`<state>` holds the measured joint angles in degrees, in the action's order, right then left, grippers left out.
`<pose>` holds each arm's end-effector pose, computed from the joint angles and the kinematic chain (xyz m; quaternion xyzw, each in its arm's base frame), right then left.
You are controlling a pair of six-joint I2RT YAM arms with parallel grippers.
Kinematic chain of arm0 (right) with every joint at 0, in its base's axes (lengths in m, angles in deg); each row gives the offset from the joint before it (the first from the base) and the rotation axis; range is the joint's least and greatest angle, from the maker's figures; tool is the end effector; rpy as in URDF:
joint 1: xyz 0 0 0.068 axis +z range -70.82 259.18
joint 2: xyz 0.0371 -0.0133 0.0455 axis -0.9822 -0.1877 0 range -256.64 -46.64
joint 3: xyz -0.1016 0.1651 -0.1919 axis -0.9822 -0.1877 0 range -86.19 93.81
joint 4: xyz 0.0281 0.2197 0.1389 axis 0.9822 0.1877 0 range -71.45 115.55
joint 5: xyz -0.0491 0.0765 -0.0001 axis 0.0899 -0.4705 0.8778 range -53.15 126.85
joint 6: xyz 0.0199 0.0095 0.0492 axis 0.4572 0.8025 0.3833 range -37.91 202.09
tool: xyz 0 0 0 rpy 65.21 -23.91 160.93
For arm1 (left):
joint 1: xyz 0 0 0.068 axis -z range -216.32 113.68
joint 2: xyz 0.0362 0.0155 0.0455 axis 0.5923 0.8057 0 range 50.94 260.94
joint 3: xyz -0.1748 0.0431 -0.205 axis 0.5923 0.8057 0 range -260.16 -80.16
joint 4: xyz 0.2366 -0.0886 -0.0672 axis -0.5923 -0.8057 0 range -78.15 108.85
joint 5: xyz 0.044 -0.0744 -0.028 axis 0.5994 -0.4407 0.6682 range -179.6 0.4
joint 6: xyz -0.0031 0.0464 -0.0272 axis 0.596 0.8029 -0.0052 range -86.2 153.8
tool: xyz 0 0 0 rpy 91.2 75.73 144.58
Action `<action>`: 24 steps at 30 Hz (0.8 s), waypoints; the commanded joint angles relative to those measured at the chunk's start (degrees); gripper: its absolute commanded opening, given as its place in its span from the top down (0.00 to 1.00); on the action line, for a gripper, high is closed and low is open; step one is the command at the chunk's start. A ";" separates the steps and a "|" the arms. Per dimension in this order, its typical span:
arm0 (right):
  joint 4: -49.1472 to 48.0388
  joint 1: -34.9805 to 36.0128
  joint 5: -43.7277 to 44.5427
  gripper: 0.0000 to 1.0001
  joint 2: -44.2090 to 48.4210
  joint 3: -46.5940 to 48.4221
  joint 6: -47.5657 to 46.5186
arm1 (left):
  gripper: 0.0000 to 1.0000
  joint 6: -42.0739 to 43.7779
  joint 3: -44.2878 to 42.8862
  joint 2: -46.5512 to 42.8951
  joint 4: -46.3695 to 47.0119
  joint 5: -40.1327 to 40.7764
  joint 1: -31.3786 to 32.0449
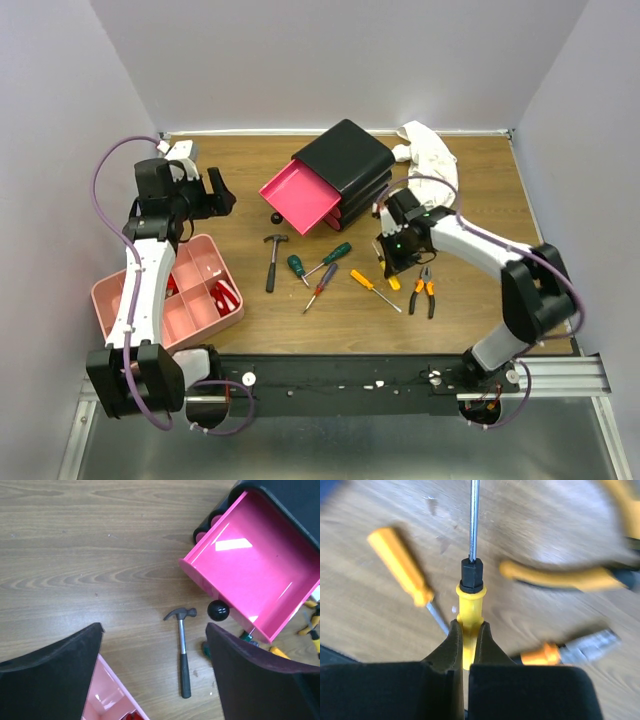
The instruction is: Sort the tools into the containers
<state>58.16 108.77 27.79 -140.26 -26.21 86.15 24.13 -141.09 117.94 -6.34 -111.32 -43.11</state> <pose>0.2627 0.1557 0.1866 -0.2292 0.9593 0.1168 0.1164 0.2580 0.0175 0.3348 -0.0311 0.8603 -0.1762 0.4773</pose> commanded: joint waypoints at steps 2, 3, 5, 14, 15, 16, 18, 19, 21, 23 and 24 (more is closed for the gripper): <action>6.61 0.12 -1.72 0.99 12.93 11.27 -5.72 | 0.01 -7.02 1.16 -1.52 3.92 -1.75 -0.42; 5.74 0.12 -3.75 0.99 13.81 12.68 -6.51 | 0.01 -7.55 1.42 -1.52 4.27 -1.93 -0.42; 1.54 0.12 -6.74 0.99 15.75 16.71 -5.99 | 0.01 -9.83 2.65 -1.79 5.32 -2.28 -0.60; -5.70 3.10 -14.15 0.99 2.68 33.68 -4.84 | 0.15 -22.32 9.68 -1.44 8.58 -3.33 -3.41; -5.34 3.89 -13.53 0.99 -1.00 37.62 -5.28 | 0.16 -23.02 9.95 -1.44 8.75 -4.55 -3.41; -4.82 4.95 -13.09 0.99 -2.77 40.01 -5.63 | 0.16 -23.63 10.73 -1.70 9.80 -5.00 -3.41; -4.02 5.74 -12.30 0.99 -7.51 43.27 -5.37 | 0.16 -24.86 11.70 -2.40 10.95 -5.00 -3.41; -3.85 6.44 -12.12 0.99 -8.93 45.98 -4.59 | 0.17 -25.83 12.75 -3.27 12.34 -5.18 -3.41; -3.41 6.80 -11.68 0.99 -11.66 47.85 -4.23 | 0.16 -26.36 13.55 -4.16 13.23 -5.18 -3.50; -3.84 7.24 -11.68 0.99 -14.30 49.08 -4.23 | 0.16 -26.36 14.17 -5.21 13.41 -5.18 -3.76; -3.67 7.50 -11.16 0.99 -15.00 49.61 -4.23 | 0.16 -26.10 14.34 -5.65 13.33 -5.18 -3.85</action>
<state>54.16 115.13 16.33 -152.18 19.34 81.62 0.18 -127.60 115.45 3.96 -114.59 -46.36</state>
